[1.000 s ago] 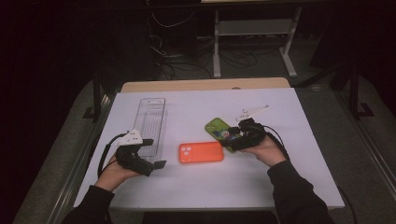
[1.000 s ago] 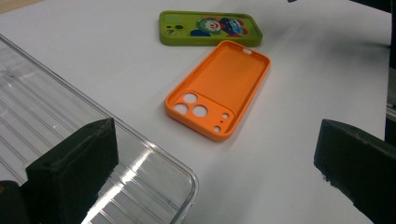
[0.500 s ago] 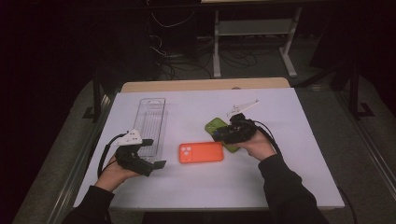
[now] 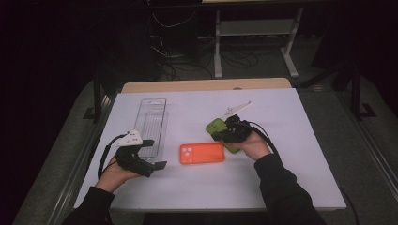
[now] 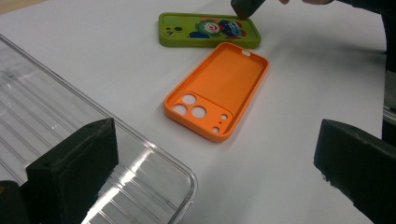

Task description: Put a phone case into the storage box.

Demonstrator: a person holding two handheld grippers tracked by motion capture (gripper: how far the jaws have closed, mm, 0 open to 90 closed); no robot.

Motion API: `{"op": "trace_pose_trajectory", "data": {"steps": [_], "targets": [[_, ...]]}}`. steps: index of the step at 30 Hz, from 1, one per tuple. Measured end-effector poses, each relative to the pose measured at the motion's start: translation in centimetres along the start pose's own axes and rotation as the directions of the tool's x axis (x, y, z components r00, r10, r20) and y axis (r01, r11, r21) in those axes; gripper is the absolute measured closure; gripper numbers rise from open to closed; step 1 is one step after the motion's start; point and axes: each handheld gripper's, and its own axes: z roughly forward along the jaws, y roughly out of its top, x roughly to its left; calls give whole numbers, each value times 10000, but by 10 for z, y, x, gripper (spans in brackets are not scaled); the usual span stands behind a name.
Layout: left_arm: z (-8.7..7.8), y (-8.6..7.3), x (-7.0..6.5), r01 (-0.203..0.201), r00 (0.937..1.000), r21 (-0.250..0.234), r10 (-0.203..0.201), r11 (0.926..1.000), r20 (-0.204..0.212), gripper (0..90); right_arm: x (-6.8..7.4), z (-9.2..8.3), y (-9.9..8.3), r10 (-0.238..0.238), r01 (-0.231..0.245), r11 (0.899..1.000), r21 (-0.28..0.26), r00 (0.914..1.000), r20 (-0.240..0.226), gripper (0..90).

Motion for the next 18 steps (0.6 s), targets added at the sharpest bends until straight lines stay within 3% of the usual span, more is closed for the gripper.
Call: {"op": "trace_pose_trajectory", "data": {"steps": [9,15,17,18], "targets": [[0,0,0,-26,10000,36,26,10000,3,0,1,10,-5,-185,188,9980,608,9998,-52,883],[0,0,0,65,10000,-30,-65,10000,11,0,4,20,-12,-465,476,9903,1305,9988,-117,884],[1,-1,0,22,10000,10,-22,10000,13,0,2,23,-15,-871,865,9850,1494,9962,-29,884],[1,-1,0,11,10000,31,-11,10000,5,0,2,24,-15,-842,837,9847,1529,9964,-38,884]]}}
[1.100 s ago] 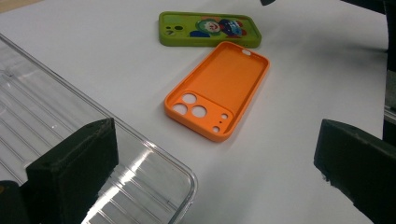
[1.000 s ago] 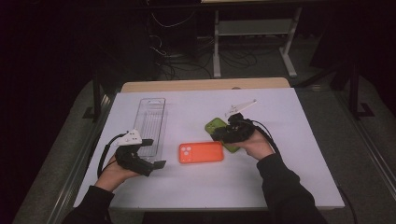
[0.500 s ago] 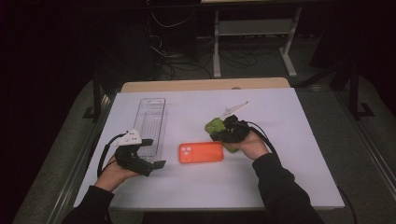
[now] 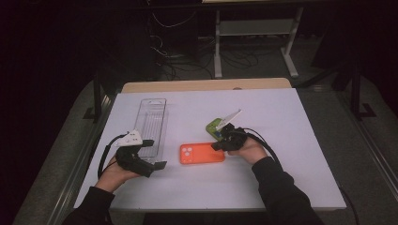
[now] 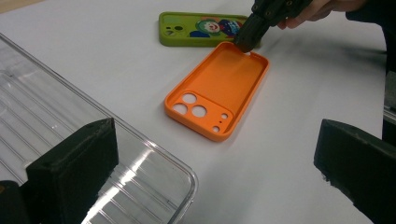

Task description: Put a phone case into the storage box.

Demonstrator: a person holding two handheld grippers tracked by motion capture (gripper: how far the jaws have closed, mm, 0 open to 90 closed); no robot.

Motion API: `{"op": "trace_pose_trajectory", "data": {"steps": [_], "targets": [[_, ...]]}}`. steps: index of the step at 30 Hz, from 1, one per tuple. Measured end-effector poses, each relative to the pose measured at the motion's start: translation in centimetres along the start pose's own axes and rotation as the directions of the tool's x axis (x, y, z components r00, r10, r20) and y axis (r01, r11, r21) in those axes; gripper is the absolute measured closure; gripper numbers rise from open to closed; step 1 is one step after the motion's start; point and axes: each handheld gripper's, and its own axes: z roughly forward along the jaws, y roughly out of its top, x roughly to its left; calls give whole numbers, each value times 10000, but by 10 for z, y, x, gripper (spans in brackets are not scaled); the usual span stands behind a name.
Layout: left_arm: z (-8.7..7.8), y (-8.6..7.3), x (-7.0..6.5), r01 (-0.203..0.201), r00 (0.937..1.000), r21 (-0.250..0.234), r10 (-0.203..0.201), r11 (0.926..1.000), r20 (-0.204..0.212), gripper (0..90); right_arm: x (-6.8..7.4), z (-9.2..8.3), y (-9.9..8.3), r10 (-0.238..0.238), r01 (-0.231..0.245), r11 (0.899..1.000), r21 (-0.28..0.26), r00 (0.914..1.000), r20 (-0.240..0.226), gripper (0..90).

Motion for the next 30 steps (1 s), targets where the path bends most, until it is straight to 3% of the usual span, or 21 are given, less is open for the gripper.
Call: {"op": "trace_pose_trajectory", "data": {"steps": [4,10,11,30], "targets": [[0,0,0,21,10000,-4,-21,10000,19,0,-2,3,-3,-343,344,9992,194,9994,-30,884],[2,0,0,-43,10000,30,43,10000,8,0,-1,6,-4,-490,496,9980,402,9987,-157,883],[2,0,0,-64,10000,58,64,10000,3,0,-3,7,-5,-703,710,9966,430,9974,-174,884],[2,-1,0,-65,10000,95,66,9999,-14,0,3,9,-10,-945,1043,9870,1225,9920,-836,885]]}}
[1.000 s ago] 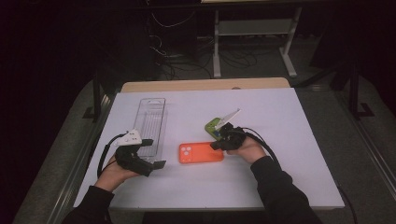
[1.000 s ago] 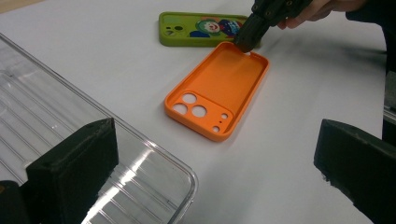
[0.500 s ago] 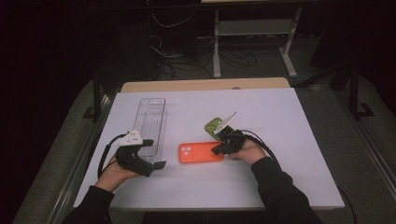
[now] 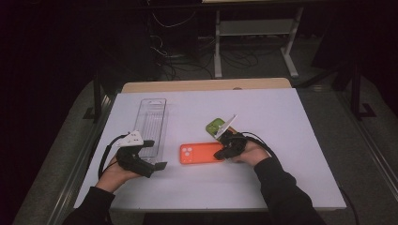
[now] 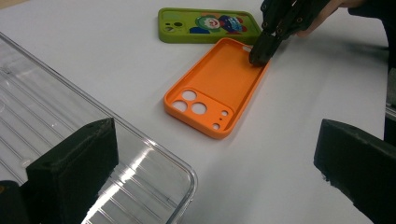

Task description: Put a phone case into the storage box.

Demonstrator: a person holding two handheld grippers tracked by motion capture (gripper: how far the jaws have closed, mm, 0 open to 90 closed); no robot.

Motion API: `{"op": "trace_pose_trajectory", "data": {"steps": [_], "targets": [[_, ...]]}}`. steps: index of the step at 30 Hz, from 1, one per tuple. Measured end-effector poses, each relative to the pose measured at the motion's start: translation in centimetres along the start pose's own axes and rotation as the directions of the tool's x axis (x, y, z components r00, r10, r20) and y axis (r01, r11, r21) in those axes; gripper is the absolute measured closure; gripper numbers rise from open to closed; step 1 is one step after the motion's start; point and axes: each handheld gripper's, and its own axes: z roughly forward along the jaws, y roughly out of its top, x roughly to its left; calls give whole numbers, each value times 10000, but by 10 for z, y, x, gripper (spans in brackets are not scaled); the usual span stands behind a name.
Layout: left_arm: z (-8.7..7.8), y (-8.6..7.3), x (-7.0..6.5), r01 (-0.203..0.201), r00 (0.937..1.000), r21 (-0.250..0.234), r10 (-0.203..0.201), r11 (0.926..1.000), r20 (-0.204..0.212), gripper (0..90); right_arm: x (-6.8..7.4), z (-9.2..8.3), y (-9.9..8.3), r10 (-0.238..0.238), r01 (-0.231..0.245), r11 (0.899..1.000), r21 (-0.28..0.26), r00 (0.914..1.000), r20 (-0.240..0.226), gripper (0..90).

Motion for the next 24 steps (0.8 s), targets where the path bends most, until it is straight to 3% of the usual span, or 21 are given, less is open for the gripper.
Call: {"op": "trace_pose_trajectory", "data": {"steps": [11,15,24], "targets": [[0,0,0,128,9999,-80,-127,9999,38,0,12,1,-1,-250,261,9994,217,9985,-493,885],[-1,0,0,124,9999,-72,-123,9999,38,0,19,1,-1,-540,559,9977,391,9974,-477,885],[-1,-1,0,95,9999,-85,-94,9999,42,0,35,4,0,-1007,1064,9925,609,9908,-899,885]]}}
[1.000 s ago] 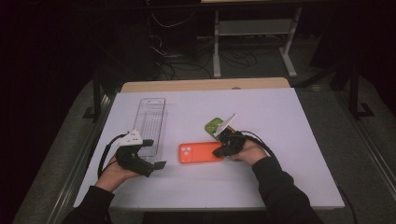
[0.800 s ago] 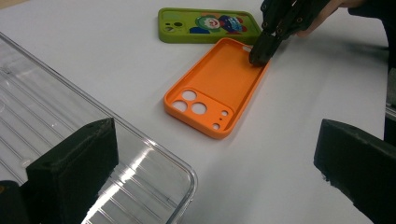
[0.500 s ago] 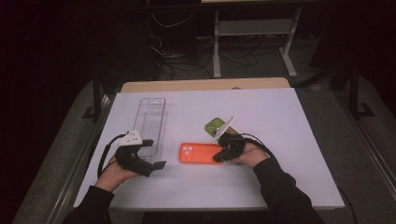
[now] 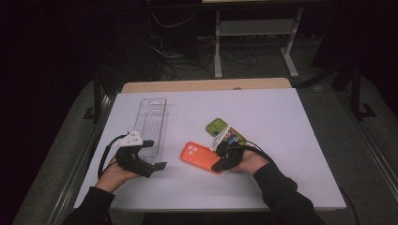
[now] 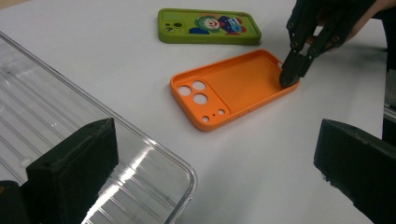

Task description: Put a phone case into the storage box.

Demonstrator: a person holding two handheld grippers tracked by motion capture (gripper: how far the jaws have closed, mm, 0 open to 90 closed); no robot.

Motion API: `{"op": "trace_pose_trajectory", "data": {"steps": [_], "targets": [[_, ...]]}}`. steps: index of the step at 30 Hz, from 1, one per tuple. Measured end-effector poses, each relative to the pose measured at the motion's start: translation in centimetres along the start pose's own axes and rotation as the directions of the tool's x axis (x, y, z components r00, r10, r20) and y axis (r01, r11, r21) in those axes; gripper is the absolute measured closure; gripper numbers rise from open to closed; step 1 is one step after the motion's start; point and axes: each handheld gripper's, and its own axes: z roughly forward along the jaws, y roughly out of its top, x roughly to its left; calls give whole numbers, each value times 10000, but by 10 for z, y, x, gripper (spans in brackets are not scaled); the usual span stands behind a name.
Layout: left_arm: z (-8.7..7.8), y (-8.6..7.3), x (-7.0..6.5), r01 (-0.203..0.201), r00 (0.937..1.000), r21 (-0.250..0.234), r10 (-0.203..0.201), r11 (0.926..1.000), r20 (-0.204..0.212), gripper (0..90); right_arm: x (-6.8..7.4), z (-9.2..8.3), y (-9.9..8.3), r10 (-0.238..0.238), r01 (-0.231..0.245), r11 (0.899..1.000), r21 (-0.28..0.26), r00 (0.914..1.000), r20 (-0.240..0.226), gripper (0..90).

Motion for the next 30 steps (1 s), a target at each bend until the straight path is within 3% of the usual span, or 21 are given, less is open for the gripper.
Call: {"op": "trace_pose_trajectory", "data": {"steps": [4,9,15,17,18,21,30], "targets": [[0,0,0,-26,10000,19,26,10000,-1,0,4,1,1,-169,169,9998,79,9999,-19,885],[-1,0,1,-55,10000,88,55,9999,-12,0,2,-12,-2,212,-203,9974,-687,9997,131,882],[-2,0,1,-105,9999,103,105,9999,-48,0,0,-41,-20,1085,-892,9816,-1688,9882,1085,679],[-2,0,1,-181,9998,115,182,9998,-45,0,0,-50,-29,1611,-1313,9707,-2013,9770,1398,567],[-2,0,1,-204,9998,125,205,9997,-42,0,2,-54,-33,2202,-1842,9568,-2249,9643,1473,539],[-1,0,1,-145,9999,8,145,9999,-44,0,5,-65,-48,2755,-2274,9380,-2616,9471,1645,424],[0,-1,0,-55,10000,-80,55,10000,-69,0,17,-79,-84,3391,-2303,8994,-3716,9040,2604,138]]}}
